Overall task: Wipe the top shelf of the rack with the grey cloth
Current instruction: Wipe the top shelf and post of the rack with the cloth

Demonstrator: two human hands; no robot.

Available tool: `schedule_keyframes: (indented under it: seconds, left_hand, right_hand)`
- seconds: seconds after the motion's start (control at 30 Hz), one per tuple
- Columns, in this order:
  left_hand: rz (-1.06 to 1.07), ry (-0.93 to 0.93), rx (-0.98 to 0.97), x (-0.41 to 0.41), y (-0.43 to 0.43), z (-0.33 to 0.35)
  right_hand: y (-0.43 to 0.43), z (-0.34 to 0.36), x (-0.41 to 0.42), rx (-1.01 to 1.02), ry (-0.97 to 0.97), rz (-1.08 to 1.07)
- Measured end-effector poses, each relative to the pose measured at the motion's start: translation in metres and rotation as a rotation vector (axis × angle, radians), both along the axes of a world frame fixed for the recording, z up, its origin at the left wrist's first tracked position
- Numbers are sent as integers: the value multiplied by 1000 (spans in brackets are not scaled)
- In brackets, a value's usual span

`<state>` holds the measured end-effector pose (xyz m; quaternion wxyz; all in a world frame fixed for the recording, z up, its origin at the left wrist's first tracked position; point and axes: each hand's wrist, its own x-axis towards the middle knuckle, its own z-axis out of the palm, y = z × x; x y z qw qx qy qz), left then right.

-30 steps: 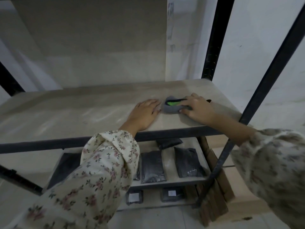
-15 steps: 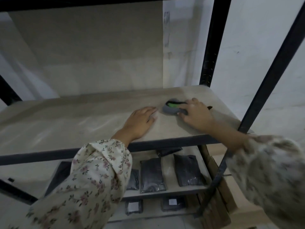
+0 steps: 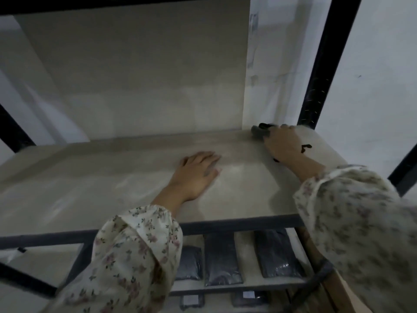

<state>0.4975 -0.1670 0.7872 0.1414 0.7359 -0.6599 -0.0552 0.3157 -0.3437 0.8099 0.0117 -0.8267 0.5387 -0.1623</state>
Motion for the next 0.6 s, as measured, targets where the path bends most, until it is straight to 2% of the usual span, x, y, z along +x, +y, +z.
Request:
schedule_keyframes:
  seconds: [0.1, 0.23, 0.33, 0.4, 0.53, 0.6]
  left_hand:
    - [4, -2, -14, 4, -4, -1]
    - [28, 6, -8, 12, -11, 1]
    - [8, -19, -11, 13, -9, 2]
    - [-6, -14, -10, 16, -9, 2]
    - [-13, 46, -44, 19, -8, -3]
    - [-3, 64, -74, 21, -9, -3]
  right_hand:
    - [18, -3, 34, -31, 30, 26]
    - [47, -6, 63, 48, 0, 224]
    - [44, 8, 55, 339, -268, 350]
    - [14, 22, 45, 298, -376, 282]
    - [-26, 14, 45, 174, -43, 224]
    - [-19, 4, 50, 73, 29, 241]
